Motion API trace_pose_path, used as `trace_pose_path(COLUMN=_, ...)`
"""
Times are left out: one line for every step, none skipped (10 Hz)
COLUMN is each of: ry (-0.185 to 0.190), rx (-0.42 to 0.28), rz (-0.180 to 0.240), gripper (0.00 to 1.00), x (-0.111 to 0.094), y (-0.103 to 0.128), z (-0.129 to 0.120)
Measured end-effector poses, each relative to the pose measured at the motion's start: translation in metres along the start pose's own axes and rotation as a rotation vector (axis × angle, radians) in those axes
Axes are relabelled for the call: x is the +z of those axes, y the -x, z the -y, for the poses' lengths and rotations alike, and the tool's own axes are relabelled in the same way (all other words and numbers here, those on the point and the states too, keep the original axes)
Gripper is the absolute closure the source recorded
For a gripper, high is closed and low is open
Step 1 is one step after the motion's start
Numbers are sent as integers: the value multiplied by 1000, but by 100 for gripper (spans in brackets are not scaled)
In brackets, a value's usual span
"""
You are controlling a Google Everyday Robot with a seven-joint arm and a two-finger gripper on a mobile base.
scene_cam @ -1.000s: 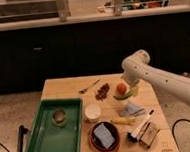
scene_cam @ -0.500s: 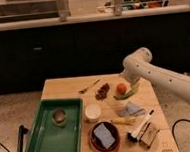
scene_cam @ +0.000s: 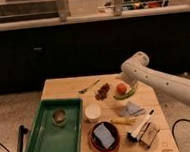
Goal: Place apple in paper cup
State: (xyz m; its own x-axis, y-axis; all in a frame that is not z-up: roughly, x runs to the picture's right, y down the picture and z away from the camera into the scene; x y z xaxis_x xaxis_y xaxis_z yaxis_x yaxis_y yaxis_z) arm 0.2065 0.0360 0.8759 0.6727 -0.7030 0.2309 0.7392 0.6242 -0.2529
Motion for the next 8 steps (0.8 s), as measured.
trace_pose_path(ry=3, rx=-35, rz=0, gripper=20, x=5, y=0, z=1)
trace_pose_path(ry=5, rx=-65, rz=2, gripper=20, x=8, y=-2, z=2)
trace_pose_path(ry=11, rx=-88, rz=7, gripper=20, x=11, y=-3, z=2)
trace_pose_path(ry=16, rx=-117, rz=17, gripper=20, x=14, y=-4, z=3)
trace_pose_path(ry=25, rx=-137, rz=27, gripper=20, x=16, y=-5, z=3)
trace_pose_path(ry=23, rx=-155, rz=32, gripper=20, x=17, y=-5, z=6)
trace_pose_path(ry=32, rx=-178, rz=50, gripper=20, x=19, y=-4, z=7)
trace_pose_path(ry=29, rx=-199, rz=60, gripper=20, x=21, y=-2, z=11)
